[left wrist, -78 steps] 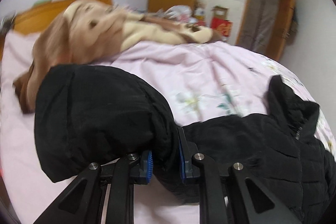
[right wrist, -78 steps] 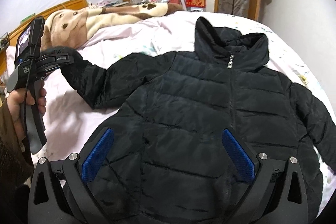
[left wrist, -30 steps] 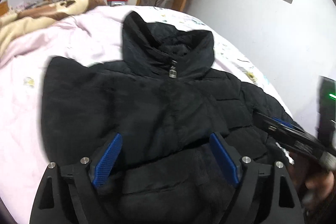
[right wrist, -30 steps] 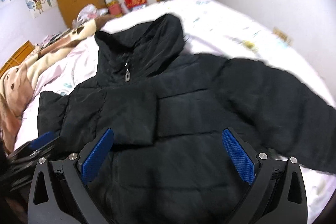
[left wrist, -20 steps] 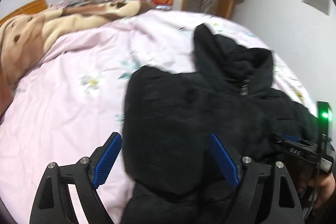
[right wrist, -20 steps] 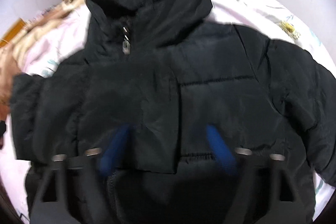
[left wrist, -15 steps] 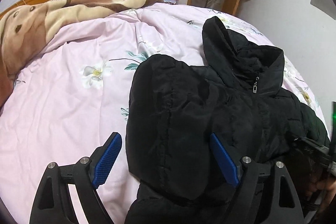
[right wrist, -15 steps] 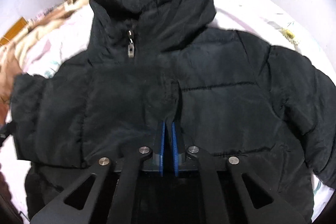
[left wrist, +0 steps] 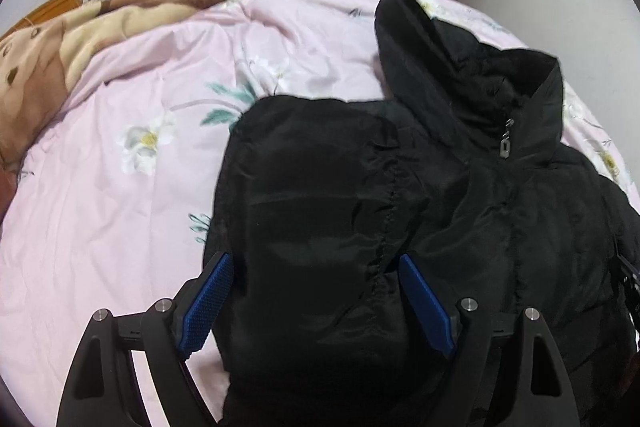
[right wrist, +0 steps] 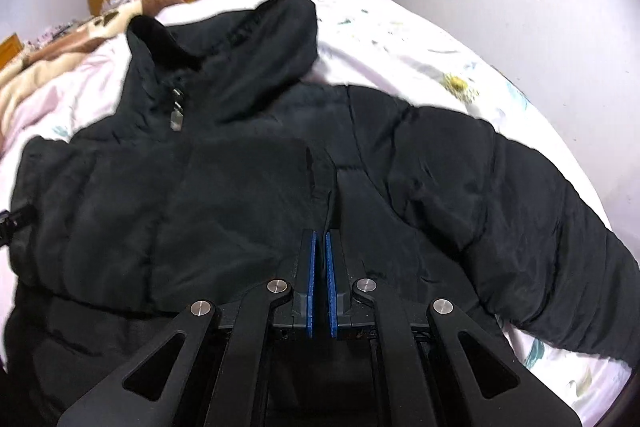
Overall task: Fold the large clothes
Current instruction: 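Close the right gripper on the other jacket sleeve, then lift the held sleeve with the right gripper and swing it over the body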
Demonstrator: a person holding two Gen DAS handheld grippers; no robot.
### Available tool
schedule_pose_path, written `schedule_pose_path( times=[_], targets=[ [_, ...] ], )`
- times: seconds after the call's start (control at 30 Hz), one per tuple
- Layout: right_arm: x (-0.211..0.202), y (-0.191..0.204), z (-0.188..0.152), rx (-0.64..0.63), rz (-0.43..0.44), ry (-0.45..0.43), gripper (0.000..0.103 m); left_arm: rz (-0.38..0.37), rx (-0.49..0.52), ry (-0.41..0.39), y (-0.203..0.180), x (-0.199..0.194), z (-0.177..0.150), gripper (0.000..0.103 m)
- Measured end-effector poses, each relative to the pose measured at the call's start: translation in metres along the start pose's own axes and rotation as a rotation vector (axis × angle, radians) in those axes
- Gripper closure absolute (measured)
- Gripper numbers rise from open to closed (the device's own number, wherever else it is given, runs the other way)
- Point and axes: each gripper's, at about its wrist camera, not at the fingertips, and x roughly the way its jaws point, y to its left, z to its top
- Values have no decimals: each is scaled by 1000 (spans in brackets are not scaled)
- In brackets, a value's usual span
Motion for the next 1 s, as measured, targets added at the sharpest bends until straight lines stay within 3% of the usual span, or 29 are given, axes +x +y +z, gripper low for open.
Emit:
schedule_pose_path(
  times=[0.2, 0.27, 0.3, 0.4, 0.47, 0.53, 0.6, 0.8, 1.0],
  targets=[
    [7, -11, -6, 1, 10, 30, 98, 41, -19, 35, 1, 8, -2, 18],
    [-8, -19, -6, 17, 29, 0, 95, 22, -35, 34, 2, -1, -3, 18],
    [-17, -24, -6, 28, 28, -15, 87, 15, -35, 31, 1, -6, -5, 18],
    [-45, -46, -12, 85, 44, -43, 85, -16, -56, 0, -1, -33, -13, 18],
    [-62, -65, -17, 123, 20, -59, 81, -47, -50, -25, -6, -55, -21, 18],
    [-82, -89, -27, 168, 0, -72, 64, -66, -28, -42, -15, -74, -30, 18],
    [-104, -115, -40, 205, -36, -92, 56, -91, -9, -38, -25, -90, -38, 18],
    [-151, -216, -89, 369, -196, -91, 52, -168, 64, -42, -63, -131, -70, 17],
    [-168, -299, -128, 520, -321, -48, 48, -233, 121, -36, -109, -155, -102, 17]
  ],
)
